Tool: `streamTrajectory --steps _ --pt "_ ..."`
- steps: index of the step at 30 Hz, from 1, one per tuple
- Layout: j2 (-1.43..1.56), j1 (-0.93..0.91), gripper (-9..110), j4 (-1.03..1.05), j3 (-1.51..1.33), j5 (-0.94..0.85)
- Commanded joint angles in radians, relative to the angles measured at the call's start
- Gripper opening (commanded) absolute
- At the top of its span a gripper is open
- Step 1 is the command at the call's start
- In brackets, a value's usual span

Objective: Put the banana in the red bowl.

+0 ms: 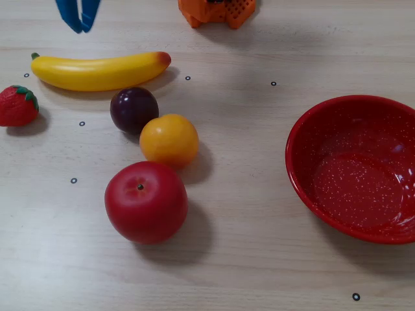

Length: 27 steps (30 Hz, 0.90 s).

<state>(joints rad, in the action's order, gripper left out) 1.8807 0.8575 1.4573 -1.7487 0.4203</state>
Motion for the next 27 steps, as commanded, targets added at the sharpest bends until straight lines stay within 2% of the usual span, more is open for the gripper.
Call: streamTrajectory --steps 1,5,9,12,16,19,22,27 --pt "0.012 0.074 0 0.049 0.1 0.167" --pt "-0.057 0.16 1 0.091 0.109 0.387" --pt "-0.141 0.195 14 0.141 0.15 0.495" --pt "-0.173 0.209 33 0.172 0.164 0.545" --pt "-0.219 0.193 36 0.161 0.149 0.609" --pt "-0.259 0.192 48 0.135 0.14 0.683" --pt "-0.304 0.196 48 0.129 0.14 0.761" --pt "-0.374 0.187 48 0.067 0.126 0.793"
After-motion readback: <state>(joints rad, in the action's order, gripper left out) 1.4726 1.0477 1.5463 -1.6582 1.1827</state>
